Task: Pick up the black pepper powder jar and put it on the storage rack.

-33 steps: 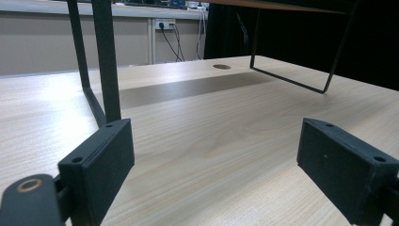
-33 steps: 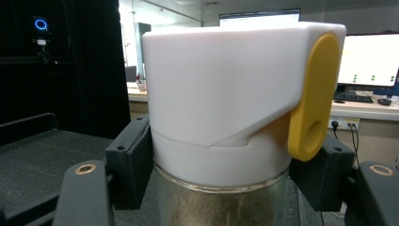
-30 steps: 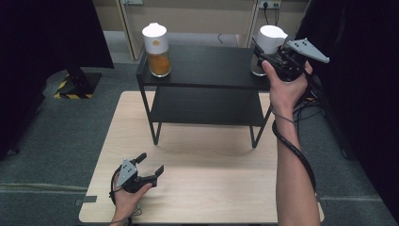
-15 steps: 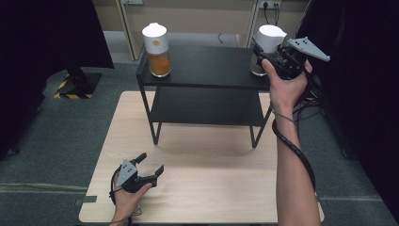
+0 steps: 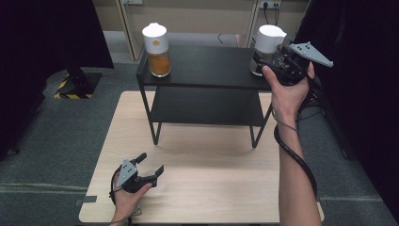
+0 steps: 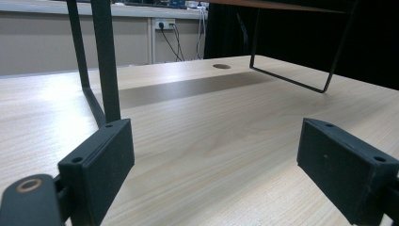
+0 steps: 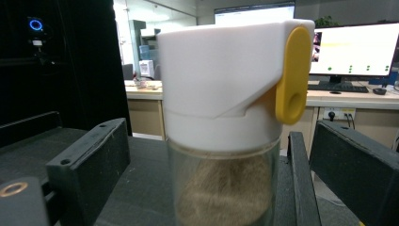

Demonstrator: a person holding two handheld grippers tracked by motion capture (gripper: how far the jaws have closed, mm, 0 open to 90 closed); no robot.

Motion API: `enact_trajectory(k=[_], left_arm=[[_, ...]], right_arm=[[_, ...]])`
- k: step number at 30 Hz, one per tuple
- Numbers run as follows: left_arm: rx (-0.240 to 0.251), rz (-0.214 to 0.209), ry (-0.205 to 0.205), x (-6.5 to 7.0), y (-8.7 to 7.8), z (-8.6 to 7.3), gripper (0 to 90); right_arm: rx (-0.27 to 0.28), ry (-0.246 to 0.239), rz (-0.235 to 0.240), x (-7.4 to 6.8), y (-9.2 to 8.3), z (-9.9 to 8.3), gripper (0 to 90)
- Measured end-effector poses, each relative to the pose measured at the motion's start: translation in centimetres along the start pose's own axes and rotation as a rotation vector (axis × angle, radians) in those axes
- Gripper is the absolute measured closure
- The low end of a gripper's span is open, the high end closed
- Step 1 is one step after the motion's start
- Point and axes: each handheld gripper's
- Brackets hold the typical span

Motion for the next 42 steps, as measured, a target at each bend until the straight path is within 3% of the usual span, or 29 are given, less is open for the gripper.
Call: enact_trajectory(k=[10,31,42], left_arm=[[0.000,0.003,0.007,0.1,0.0,0.0,10.9],[0.001,0.003,0.011,0.2,0.0,0.0,10.9],[0.001,0.005,0.009,0.2,0.0,0.0,10.9]], right_arm=[[0.013,0.000,0.012,-0.6,-2.2,-1.1,5.0],[0.049,-0.048,0.053,-2.5,-6.1,-3.3,4.7],[0.030,-0.065,0.075,-2.8,-7.8,-5.1,4.7]])
Point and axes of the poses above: each handheld gripper's, and its own axes: y roughly forward along the jaws, z roughly out of its top, x roughly to its right, and after that the axes turned 5 degrees about z, right-handed
